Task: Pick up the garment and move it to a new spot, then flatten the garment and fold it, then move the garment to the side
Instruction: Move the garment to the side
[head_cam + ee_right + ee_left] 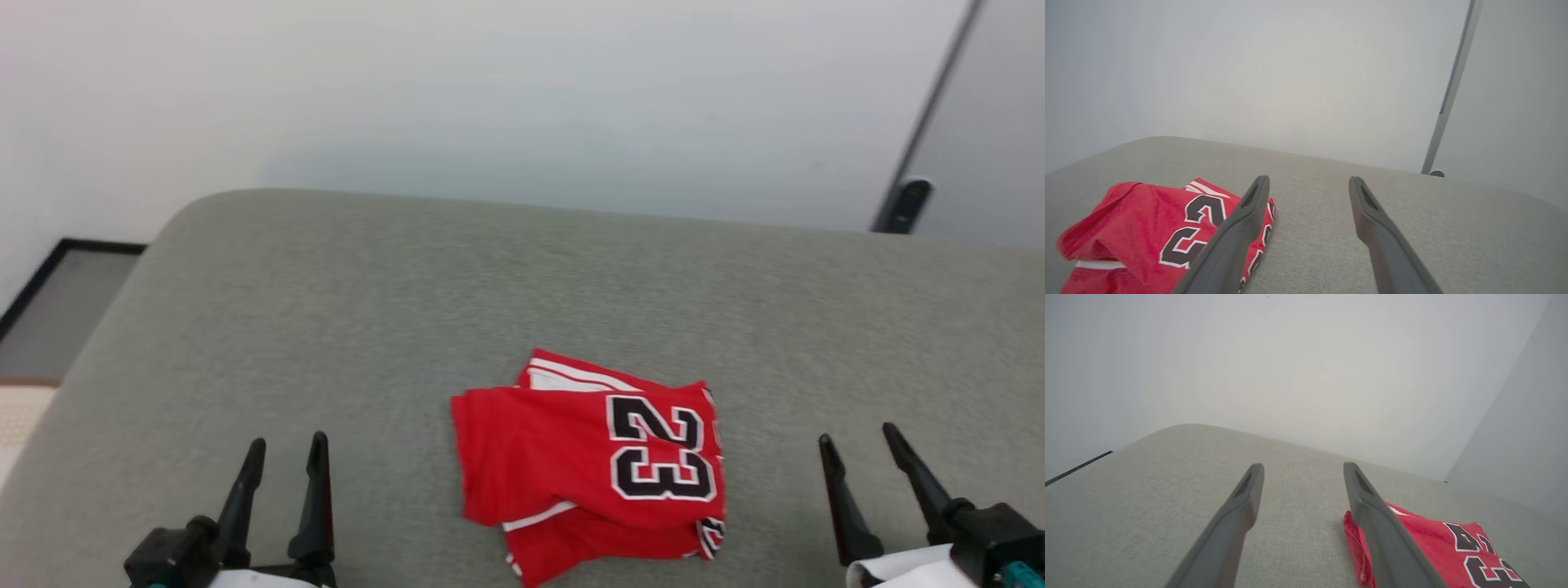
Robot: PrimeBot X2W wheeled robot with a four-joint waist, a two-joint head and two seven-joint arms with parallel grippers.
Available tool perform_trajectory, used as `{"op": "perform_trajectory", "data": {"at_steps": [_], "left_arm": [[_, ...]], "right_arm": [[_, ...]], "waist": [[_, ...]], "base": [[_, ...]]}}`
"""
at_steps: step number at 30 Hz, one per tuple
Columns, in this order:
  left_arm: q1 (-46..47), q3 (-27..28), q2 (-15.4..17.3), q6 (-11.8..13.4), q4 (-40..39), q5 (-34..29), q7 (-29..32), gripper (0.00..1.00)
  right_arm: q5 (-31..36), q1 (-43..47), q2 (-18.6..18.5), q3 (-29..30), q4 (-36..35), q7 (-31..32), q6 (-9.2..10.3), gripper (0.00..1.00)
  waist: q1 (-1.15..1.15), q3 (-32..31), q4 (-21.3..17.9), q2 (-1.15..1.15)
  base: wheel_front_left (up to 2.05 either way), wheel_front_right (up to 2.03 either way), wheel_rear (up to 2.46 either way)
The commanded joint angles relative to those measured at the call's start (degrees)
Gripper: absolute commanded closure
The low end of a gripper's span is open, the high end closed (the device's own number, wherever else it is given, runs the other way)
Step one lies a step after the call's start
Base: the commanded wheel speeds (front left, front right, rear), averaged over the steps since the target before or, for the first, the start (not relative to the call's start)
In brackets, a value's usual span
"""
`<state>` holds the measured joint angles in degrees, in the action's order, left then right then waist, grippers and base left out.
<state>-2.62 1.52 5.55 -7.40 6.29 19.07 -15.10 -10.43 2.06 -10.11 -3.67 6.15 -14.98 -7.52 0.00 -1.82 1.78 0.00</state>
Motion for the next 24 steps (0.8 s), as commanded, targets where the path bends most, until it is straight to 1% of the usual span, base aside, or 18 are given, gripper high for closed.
{"op": "perform_trajectory", "data": {"at_steps": [1, 5, 9, 11, 13, 17, 21, 24], "left_arm": [[-0.61, 0.46, 0.04, -0.13, -0.24, -0.26, -0.01, 0.00], [-1.21, 0.73, -0.10, -0.13, -0.20, -0.25, -0.02, 0.00], [-1.39, 0.57, -0.28, -0.13, -0.30, -0.09, -0.02, 0.00], [-1.53, 0.19, -0.44, -0.13, -0.29, -0.09, -0.02, 0.00], [-1.45, -0.14, -0.55, -0.13, -0.26, -0.07, -0.02, 0.00], [-1.19, -1.08, -0.65, -0.13, -0.15, 0.04, -0.02, 0.00], [-0.93, -1.90, -0.80, -0.13, 0.25, 0.43, -0.02, 0.00], [-0.59, -2.55, -0.99, -0.13, 0.55, 0.54, -0.01, 0.00]], "right_arm": [[-0.11, -0.53, 0.24, -1.00, 0.62, -0.26, 0.08, 0.00], [0.06, -0.92, 0.35, -2.21, 1.57, -0.25, 0.08, 0.00], [-0.33, -0.94, 0.05, -2.81, 2.91, -0.25, 0.08, 0.00], [-1.07, -1.14, -0.43, -3.44, 5.35, -0.23, 0.08, 0.00], [-2.83, -2.60, -0.87, -4.12, 7.98, 1.64, 0.08, 0.00], [-8.34, -6.40, -2.38, -6.13, 11.88, 10.95, 0.08, 0.00], [-12.35, -10.80, -4.85, -8.48, 13.97, 23.30, 0.08, 0.00], [-14.02, -13.77, -6.20, -9.62, 14.82, 32.49, 0.08, 0.00]], "waist": [[0.00, -1.01, 5.39, 0.00], [0.00, -1.34, 7.66, 0.00], [0.00, -1.44, 8.49, 0.00], [0.00, -1.49, 8.85, 0.00], [0.00, -1.43, 9.02, 0.00], [0.00, -1.06, 9.18, 0.00], [0.00, -0.47, 9.59, 0.00], [0.00, 0.33, 10.23, 0.00]], "base": [[0.00, 0.00, 0.00], [0.00, 0.00, 0.00], [0.00, 0.00, 0.00], [0.00, 0.00, 0.00], [0.00, 0.00, 0.00], [0.00, 0.00, 0.00], [0.00, 0.00, 0.00], [0.00, 0.00, 0.00]]}}
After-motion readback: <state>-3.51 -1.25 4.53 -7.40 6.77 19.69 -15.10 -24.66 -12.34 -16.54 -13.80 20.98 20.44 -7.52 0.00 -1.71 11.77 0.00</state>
